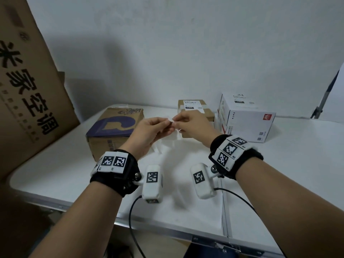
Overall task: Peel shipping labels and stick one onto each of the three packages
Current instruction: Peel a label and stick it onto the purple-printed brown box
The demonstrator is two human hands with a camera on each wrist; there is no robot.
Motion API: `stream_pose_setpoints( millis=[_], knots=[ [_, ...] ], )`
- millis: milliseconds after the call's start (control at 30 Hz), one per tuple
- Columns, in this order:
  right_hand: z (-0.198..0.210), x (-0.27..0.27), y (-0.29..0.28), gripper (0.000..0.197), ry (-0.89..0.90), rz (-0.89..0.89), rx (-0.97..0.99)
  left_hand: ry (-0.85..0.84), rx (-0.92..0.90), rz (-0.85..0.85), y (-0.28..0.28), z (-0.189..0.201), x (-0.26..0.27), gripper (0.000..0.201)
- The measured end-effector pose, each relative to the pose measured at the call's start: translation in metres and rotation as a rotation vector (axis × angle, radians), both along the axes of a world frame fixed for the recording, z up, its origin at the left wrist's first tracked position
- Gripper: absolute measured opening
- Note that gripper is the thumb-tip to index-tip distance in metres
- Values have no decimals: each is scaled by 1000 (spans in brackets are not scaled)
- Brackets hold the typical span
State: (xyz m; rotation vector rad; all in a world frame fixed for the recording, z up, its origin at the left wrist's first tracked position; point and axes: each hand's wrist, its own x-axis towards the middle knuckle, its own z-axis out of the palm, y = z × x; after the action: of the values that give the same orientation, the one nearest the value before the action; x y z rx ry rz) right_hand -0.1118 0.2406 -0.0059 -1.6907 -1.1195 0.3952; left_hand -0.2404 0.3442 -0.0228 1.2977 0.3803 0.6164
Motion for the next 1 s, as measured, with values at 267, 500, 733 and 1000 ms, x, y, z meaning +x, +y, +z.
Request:
stream_pose_setpoints(
  millis=[267, 500, 733, 1000],
  knots=[
    [-3, 8, -2, 18, -2, -32, -30, 24, 91, -5, -9, 4, 7, 13],
    [-5, 8, -6, 17, -13, -43, 14, 42, 136, -14, -9, 4, 8, 14],
    [-4, 1, -6, 18, -49, -62, 42, 118, 338, 104, -12, 7, 7, 17],
    [-12, 8, -3, 12, 222, -242, 60, 868, 1313, 601, 37, -5, -15, 28]
  ],
)
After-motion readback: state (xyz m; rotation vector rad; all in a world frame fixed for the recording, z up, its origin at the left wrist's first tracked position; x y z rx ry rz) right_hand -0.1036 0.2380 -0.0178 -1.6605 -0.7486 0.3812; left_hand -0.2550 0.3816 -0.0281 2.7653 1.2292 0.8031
